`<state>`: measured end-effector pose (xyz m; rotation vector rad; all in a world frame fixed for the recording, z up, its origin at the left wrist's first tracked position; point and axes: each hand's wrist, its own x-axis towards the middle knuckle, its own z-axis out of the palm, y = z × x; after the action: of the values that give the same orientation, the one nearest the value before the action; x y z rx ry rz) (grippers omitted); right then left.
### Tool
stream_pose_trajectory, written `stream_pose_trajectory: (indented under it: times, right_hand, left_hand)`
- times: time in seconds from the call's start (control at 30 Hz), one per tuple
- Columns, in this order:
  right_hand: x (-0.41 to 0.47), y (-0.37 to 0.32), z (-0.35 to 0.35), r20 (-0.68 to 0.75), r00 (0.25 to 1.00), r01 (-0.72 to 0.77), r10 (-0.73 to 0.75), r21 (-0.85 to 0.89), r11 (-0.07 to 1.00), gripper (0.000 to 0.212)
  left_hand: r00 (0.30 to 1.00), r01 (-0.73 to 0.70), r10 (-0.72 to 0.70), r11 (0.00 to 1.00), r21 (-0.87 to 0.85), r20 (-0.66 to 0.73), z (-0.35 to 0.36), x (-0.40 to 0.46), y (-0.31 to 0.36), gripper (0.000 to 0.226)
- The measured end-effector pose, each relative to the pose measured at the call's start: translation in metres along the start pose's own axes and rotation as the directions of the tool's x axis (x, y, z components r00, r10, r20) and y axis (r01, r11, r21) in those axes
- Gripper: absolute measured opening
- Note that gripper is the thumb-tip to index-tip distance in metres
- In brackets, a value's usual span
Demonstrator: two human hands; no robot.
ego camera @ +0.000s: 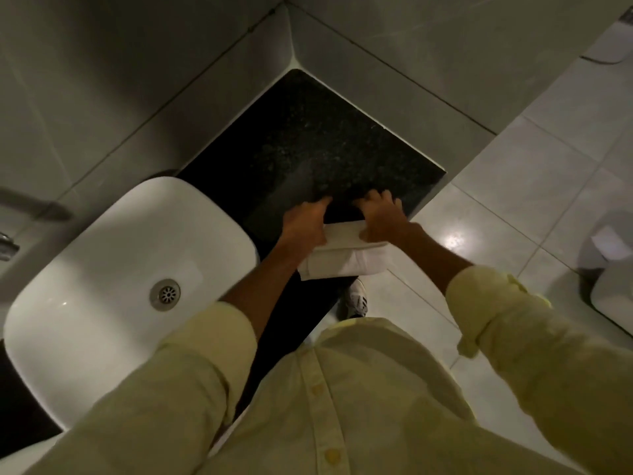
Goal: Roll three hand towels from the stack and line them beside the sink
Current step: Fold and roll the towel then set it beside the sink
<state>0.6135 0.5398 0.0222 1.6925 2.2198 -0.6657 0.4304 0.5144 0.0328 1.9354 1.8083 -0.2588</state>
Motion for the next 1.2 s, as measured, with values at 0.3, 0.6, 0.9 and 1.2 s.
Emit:
stream_pose_trajectory:
  times: [0.3, 0.6, 0.9, 1.2]
  right_hand:
    - [-0.058, 0.012, 0.052, -0.152, 0.965, 0.225, -0.213, 0.065, 0.972, 0.062]
    - [-0.064, 0.026, 0.092, -0.395, 0.862, 0.327, -0.318, -0.047, 0.944, 0.057]
    - [0.008, 0.017, 0.046, -0.414, 0.828, 0.354, -0.379, -0.14, 0.925, 0.048]
    - [0.02, 0.04, 0.032, -0.147, 0.828, 0.556, -0.541, 0.097, 0.825, 0.058]
  left_hand:
    - [0.974, -0.115, 0.134, 0.987, -0.112, 0.183, 0.031, -0.013, -0.018, 0.071]
    - [0.954, -0.299, 0.294, 0.949, 0.099, 0.061, 0.062, -0.033, -0.02, 0.079]
    - [0.946, -0.259, 0.28, 0.956, 0.136, -0.165, 0.017, 0.026, -0.039, 0.077]
    - [0.924, -0.36, 0.359, 0.933, -0.021, 0.128, 0.007, 0.026, -0.054, 0.078]
